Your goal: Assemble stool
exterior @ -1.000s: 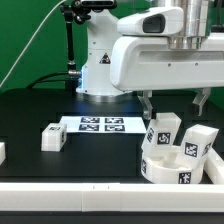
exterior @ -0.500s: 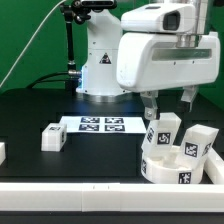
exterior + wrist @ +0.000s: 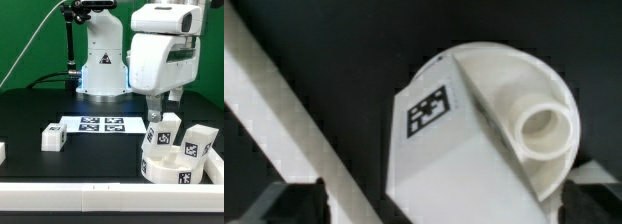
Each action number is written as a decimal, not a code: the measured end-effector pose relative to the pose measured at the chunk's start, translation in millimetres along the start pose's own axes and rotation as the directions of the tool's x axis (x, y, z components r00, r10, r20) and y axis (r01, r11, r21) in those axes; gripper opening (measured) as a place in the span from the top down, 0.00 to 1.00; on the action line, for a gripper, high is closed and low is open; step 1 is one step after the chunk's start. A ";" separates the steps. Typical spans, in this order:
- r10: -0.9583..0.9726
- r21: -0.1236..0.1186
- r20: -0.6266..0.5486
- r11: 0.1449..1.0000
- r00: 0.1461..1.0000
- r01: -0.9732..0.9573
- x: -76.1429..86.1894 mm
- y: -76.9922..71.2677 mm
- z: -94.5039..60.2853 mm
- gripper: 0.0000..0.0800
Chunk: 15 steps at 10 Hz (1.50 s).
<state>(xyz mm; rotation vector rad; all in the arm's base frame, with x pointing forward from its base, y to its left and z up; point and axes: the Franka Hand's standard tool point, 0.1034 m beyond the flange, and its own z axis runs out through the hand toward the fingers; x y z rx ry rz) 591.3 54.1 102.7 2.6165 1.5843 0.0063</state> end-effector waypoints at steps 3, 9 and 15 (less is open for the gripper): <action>-0.247 -0.034 0.021 0.968 0.969 0.247 -0.3 3.7 0.4 0.19; -0.583 -0.019 0.100 0.809 0.806 0.587 -5.8 4.6 5.0 0.19; -0.568 -0.007 0.104 0.820 0.816 0.572 -8.2 3.3 13.7 0.58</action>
Offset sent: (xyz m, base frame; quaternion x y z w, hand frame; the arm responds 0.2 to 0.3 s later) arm -0.0019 0.0128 -0.0075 0.0007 0.0047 -0.2943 0.9557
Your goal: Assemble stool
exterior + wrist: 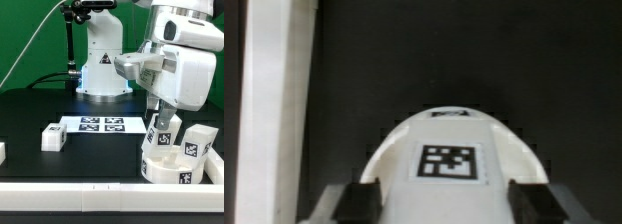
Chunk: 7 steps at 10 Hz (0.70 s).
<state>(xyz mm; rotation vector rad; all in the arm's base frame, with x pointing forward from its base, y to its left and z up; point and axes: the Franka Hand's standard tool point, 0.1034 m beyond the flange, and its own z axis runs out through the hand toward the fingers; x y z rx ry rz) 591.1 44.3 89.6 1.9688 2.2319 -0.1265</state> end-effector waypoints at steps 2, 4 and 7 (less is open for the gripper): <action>0.003 0.000 0.000 1.000 1.000 -0.003 -1.0 0.0 0.1 0.58; 0.037 0.000 0.000 0.999 0.999 -0.037 -1.6 -0.1 0.2 0.58; 0.237 0.003 0.000 0.971 0.971 -0.237 -1.9 -0.8 0.6 0.58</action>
Offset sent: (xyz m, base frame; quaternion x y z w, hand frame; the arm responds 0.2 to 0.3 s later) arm 0.0000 0.0000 0.0000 0.0000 0.0000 0.0000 1.0000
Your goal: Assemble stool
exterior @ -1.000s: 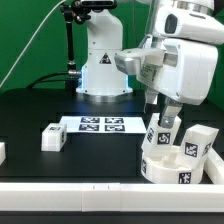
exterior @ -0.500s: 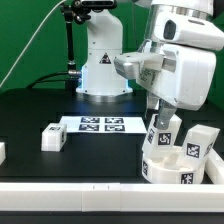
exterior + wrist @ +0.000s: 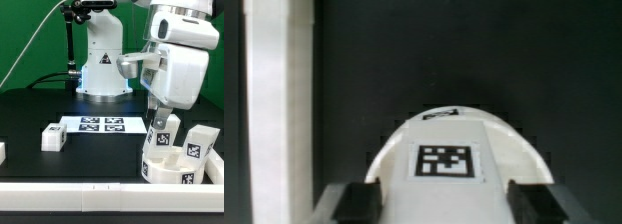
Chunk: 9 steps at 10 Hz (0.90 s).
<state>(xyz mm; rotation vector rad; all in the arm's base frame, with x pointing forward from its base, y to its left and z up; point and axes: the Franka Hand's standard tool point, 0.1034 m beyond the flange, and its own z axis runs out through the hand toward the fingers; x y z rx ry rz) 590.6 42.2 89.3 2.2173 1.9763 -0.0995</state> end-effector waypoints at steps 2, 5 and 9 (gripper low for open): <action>0.211 0.003 -0.001 0.977 0.977 -0.211 -0.7 -0.5 -0.1 0.58; 0.484 0.018 0.007 0.875 0.875 -0.484 -0.7 -2.2 0.1 0.57; 0.761 0.023 0.008 0.649 0.649 -0.760 4.6 -3.5 -0.6 0.57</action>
Offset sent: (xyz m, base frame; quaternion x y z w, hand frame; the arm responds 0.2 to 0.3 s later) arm -0.0066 -0.0014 -0.0025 0.0448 -0.0030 0.2449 0.9685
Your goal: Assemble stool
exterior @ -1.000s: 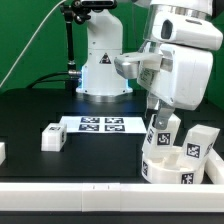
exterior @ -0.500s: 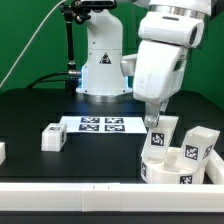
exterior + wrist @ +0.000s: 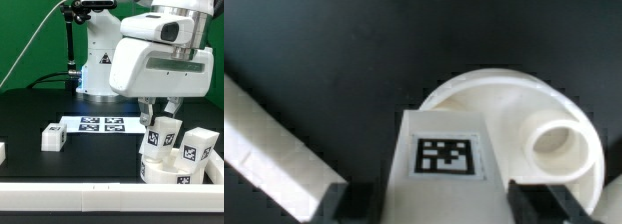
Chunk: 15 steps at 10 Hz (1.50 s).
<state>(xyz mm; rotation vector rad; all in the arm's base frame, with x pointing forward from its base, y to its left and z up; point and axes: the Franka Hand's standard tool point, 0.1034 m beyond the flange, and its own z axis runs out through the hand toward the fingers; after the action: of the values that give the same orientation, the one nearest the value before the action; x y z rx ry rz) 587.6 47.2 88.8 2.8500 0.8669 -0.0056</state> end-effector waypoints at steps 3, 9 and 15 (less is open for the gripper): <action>0.205 0.004 -0.001 0.979 0.979 -0.205 0.3 -0.7 0.0 0.57; 0.687 0.089 0.018 0.723 0.726 -0.686 -0.4 0.5 1.2 0.57; 0.969 0.100 0.103 0.214 0.224 -0.972 3.4 -6.7 0.7 0.57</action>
Offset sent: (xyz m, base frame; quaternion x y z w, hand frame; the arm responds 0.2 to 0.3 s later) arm 0.0000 0.0000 0.0000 0.0000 0.0000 0.1296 0.9916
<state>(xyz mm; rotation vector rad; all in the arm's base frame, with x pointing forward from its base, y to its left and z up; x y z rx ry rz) 586.7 54.4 87.0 2.9208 -1.1600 0.0627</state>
